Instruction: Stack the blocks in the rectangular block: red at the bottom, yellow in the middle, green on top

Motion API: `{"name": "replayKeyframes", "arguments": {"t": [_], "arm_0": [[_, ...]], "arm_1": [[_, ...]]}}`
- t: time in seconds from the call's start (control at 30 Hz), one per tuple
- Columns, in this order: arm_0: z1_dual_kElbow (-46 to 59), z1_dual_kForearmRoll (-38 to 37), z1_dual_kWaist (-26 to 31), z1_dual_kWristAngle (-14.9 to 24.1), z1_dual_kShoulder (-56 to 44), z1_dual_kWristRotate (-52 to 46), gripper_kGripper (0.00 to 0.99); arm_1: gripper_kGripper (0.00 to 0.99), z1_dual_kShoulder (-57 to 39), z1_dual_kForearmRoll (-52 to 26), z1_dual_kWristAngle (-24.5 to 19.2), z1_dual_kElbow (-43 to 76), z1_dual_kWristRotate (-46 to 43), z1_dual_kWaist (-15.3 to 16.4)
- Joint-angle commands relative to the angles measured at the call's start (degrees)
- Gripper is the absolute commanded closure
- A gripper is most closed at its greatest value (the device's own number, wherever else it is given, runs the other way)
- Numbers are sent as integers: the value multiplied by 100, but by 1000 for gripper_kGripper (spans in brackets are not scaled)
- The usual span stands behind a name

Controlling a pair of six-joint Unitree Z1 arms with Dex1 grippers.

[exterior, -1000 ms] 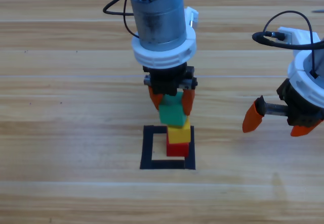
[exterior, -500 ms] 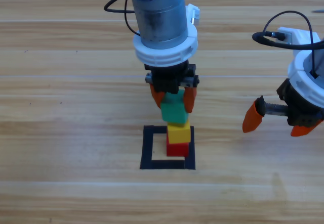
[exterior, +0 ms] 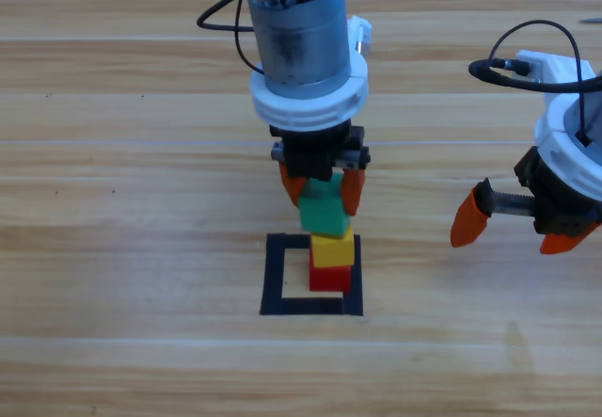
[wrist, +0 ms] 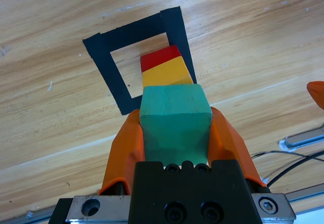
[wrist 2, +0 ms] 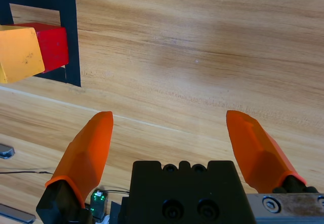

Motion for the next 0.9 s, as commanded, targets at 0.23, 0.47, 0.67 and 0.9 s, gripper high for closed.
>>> {"name": "replayKeyframes", "arguments": {"t": [0.23,0.47,0.67,0.9], "arm_0": [[-17,8,-170,63,271,84,676],[212,-44,-206,89,78,251,8],[370,-53,-144,151,-151,277,0],[308,-53,-118,116,-186,304,0]], "arm_1": [[1,-71,-64,-90,158,1,-139],[1,-71,-64,-90,158,1,-139],[1,-71,-64,-81,158,1,-139],[1,-115,-64,-55,176,1,-139]]}}
